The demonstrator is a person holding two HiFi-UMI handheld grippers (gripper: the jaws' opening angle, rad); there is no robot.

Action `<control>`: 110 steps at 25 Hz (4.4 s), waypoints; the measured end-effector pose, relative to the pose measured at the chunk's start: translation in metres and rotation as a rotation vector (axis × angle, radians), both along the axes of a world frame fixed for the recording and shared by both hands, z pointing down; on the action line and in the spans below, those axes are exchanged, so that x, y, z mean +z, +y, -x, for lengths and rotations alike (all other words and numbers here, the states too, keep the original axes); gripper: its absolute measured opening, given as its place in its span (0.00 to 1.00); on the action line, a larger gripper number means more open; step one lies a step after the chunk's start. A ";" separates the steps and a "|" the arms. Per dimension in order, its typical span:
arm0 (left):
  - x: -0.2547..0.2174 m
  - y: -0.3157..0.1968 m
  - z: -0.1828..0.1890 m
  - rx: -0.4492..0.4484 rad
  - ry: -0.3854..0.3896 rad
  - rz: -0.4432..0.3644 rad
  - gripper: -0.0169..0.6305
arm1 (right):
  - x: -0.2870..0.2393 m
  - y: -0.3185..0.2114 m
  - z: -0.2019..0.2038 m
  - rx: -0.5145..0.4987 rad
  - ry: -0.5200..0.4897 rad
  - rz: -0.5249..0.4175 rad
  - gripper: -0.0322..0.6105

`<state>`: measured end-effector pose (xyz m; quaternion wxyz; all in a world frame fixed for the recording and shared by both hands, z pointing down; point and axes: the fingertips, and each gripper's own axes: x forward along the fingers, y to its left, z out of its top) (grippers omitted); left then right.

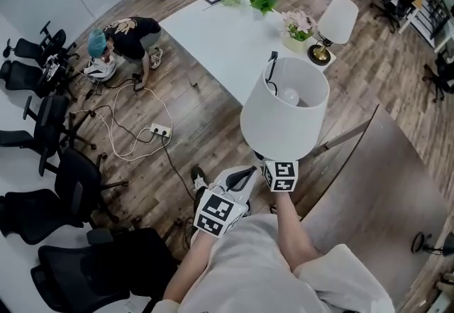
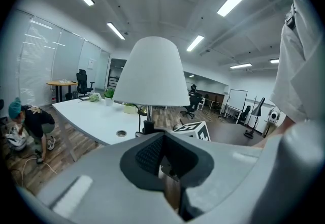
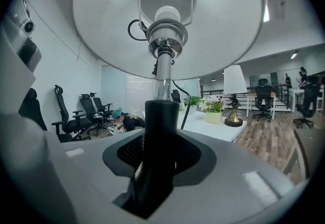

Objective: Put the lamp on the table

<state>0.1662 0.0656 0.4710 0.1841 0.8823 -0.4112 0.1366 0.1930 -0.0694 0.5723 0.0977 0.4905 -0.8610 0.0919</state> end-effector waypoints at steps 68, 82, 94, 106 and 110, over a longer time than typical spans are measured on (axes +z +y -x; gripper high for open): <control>0.041 -0.401 0.285 0.231 -0.032 0.069 0.03 | 0.004 -0.431 0.180 0.357 -0.030 -0.042 0.31; 0.071 -0.459 0.277 0.205 -0.013 0.127 0.03 | 0.041 -0.493 0.184 0.338 -0.009 -0.025 0.31; 0.093 -0.456 0.269 0.213 -0.021 0.164 0.03 | 0.071 -0.492 0.183 0.352 0.005 -0.035 0.30; 0.091 -0.447 0.256 0.229 -0.008 0.166 0.03 | 0.071 -0.478 0.185 0.334 0.045 -0.040 0.30; 0.090 -0.439 0.257 0.233 -0.013 0.168 0.03 | 0.074 -0.476 0.185 0.348 0.070 -0.042 0.30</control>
